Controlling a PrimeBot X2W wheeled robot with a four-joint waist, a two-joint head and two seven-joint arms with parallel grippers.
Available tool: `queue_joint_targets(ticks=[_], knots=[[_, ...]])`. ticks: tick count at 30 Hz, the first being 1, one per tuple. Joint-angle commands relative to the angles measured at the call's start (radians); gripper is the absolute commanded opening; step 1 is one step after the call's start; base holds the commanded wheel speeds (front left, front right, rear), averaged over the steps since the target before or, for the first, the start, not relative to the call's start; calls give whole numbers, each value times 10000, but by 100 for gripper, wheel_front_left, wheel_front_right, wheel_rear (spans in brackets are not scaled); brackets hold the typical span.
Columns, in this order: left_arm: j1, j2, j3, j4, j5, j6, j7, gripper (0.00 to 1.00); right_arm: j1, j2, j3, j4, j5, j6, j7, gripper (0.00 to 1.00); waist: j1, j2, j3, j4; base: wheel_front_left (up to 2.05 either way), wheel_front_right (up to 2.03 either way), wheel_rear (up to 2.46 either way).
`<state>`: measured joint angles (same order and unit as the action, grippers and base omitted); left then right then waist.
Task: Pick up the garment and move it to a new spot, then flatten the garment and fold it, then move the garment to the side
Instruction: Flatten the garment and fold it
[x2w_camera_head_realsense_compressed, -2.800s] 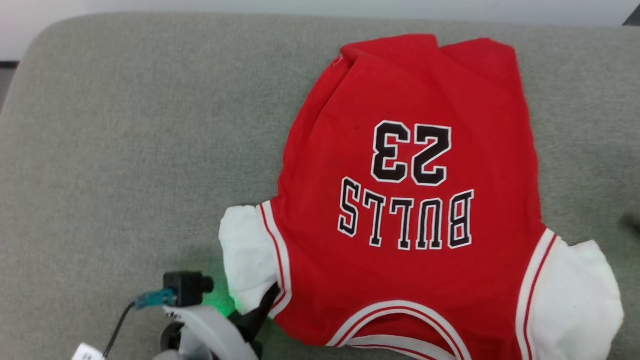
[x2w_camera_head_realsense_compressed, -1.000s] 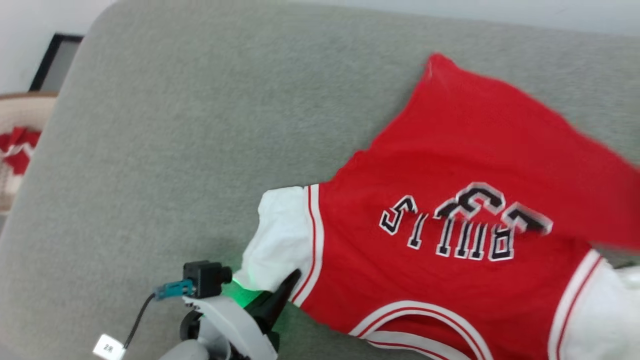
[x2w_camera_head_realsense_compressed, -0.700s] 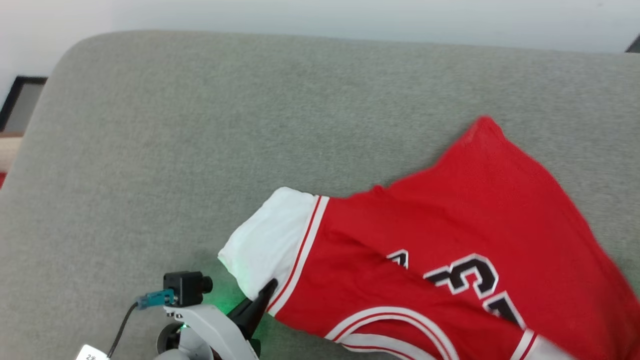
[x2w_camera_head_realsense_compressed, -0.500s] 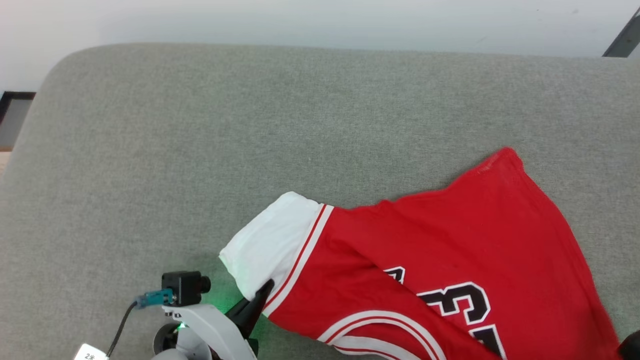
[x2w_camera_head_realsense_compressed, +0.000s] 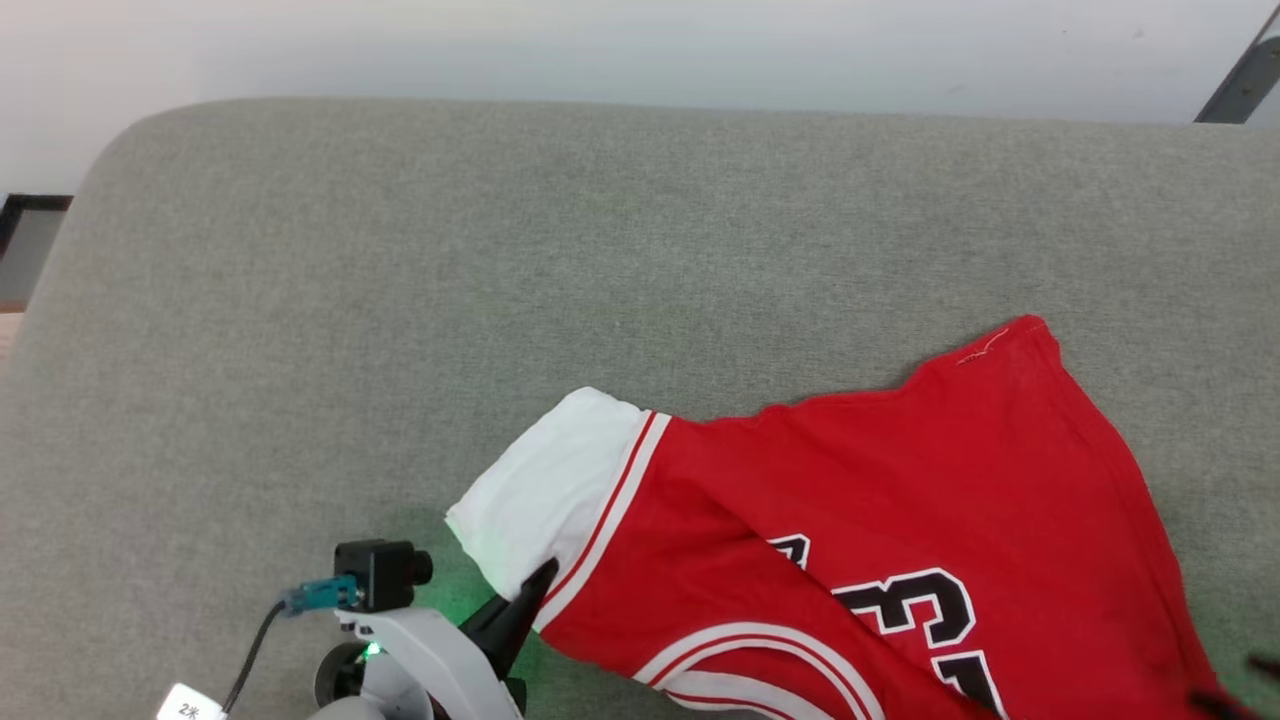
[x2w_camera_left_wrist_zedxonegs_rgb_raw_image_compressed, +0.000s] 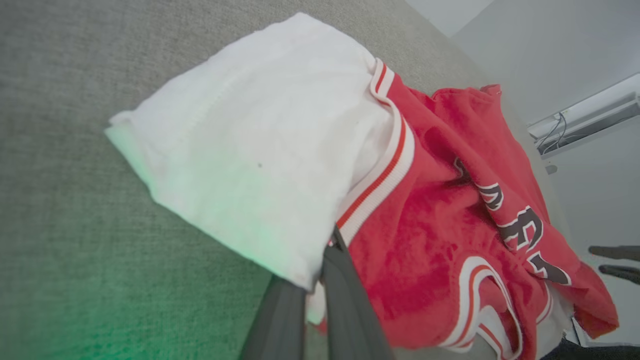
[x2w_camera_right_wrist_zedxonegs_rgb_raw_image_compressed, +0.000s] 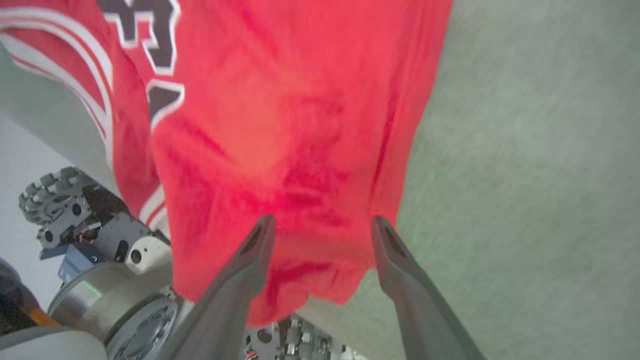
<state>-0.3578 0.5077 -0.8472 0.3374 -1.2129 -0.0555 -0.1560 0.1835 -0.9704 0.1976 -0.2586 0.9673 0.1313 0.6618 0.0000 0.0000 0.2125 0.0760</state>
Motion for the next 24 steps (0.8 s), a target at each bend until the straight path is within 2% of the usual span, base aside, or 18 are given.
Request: queue_joint_targets(ticks=[1, 5, 9, 14, 17, 24], knots=[[50, -15, -20, -66, 72, 60, -25, 0, 105, -86, -608, -261, 46, -12, 140, 100, 0, 0, 34, 59, 0, 0, 0], [-72, -121, -112, -283, 173, 100, 20, 0, -399, -100, -2026, -753, -222, -12, 431, 100, 0, 0, 169, 255, 0, 0, 0], [-333, -304, -205, -428, 298, 123, 93, 0, -1903, 277, -2133, -588, -736, -14, 250, 100, 0, 0, 564, 570, 0, 0, 0], [-831, -584, -320, -291, 459, -51, 188, 0, -4361, 713, -909, 560, -1578, -12, 78, 100, 0, 0, 1265, 1038, 0, 0, 0], [-1061, -731, -353, -132, 517, -146, 199, 0, -5712, 1094, 54, 1795, -2008, -14, 252, 100, 0, 0, 1560, 1252, 0, 0, 0], [-1343, -1169, -455, 329, 518, -357, 119, 0, -7550, 1534, 2116, 4318, -2436, -12, 295, 100, 0, 0, 1951, 1648, 0, 0, 0]])
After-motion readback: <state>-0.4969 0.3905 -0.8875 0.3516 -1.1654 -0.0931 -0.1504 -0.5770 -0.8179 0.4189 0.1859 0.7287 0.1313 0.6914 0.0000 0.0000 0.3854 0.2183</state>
